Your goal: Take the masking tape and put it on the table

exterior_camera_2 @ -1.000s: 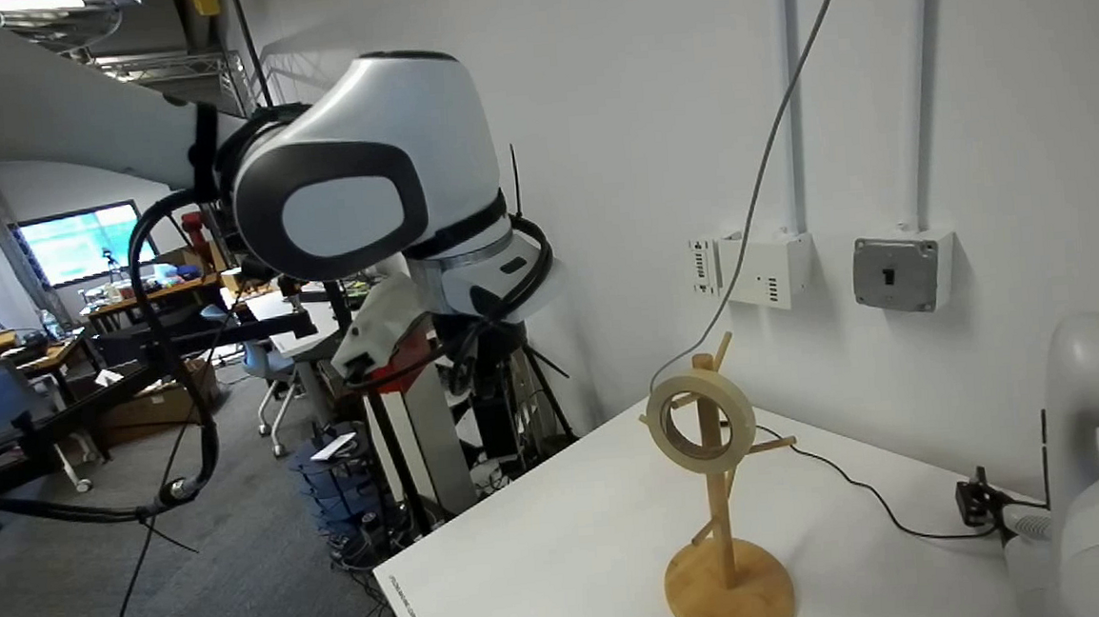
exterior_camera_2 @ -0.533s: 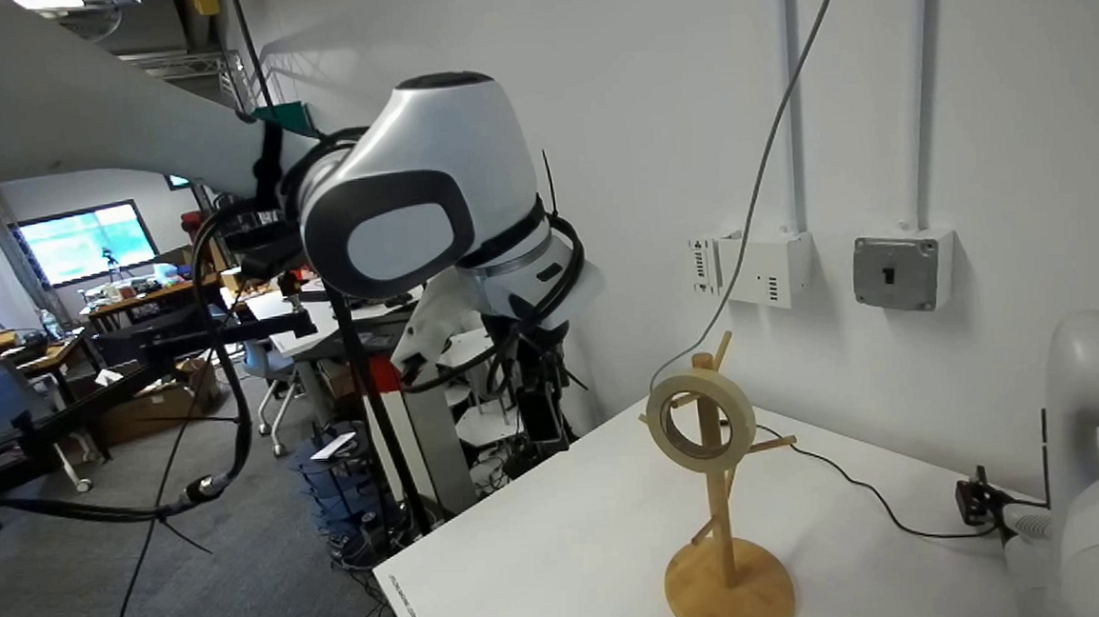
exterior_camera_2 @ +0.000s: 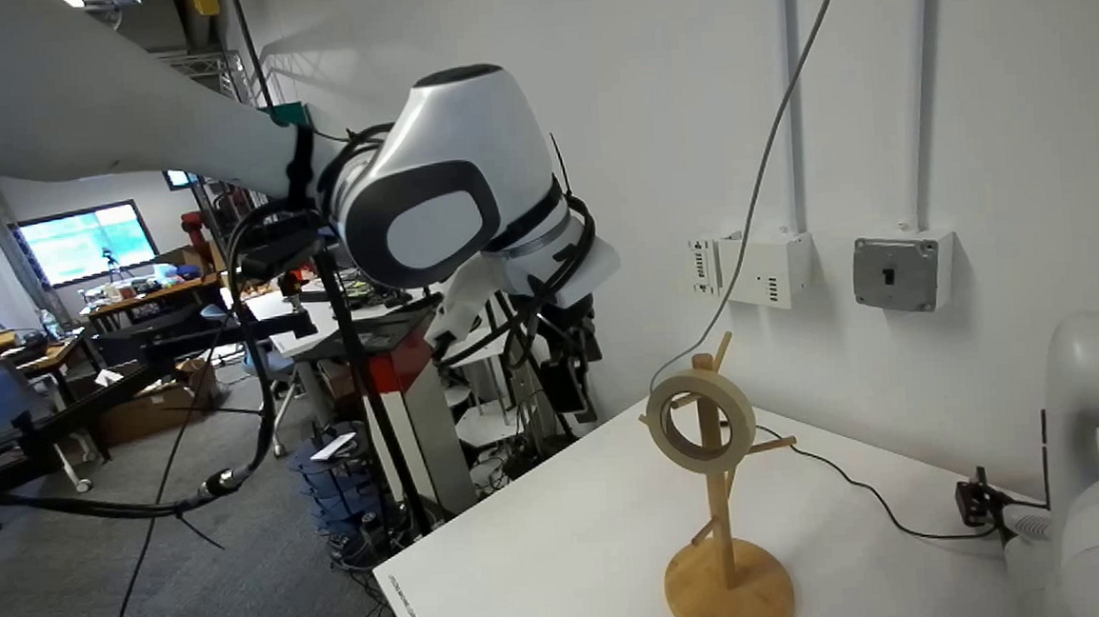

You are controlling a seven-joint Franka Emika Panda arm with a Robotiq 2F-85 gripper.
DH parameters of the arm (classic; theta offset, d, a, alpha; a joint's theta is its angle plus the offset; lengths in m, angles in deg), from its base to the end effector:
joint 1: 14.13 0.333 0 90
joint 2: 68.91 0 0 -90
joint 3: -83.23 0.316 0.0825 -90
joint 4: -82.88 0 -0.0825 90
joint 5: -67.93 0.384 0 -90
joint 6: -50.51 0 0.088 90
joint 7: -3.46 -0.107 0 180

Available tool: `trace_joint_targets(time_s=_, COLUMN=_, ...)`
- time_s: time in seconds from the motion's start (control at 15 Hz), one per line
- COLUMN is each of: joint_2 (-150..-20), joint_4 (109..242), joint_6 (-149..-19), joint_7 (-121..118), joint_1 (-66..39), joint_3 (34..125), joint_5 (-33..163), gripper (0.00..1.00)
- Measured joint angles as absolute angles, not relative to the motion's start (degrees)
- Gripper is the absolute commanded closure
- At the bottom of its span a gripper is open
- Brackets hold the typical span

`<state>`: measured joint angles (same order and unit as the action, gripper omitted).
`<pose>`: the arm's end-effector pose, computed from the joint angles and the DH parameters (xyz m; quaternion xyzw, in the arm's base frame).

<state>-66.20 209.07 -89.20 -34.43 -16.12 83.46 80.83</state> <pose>0.5474 -0.0163 0.4314 -0.9001 0.4038 -0.1073 0.1233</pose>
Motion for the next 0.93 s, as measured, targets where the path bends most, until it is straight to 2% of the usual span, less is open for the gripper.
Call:
trace_joint_targets(time_s=0.6, joint_2=-69.4, joint_4=204.7, joint_6=-89.2, joint_7=-49.4, joint_1=-16.2, joint_3=83.1, joint_5=65.8, gripper=0.00)
trace_joint_targets(time_s=0.93, joint_2=-71.2, joint_4=203.8, joint_6=-89.5, joint_7=-51.8, joint_1=-16.1, joint_3=83.1, joint_5=64.5, gripper=0.00)
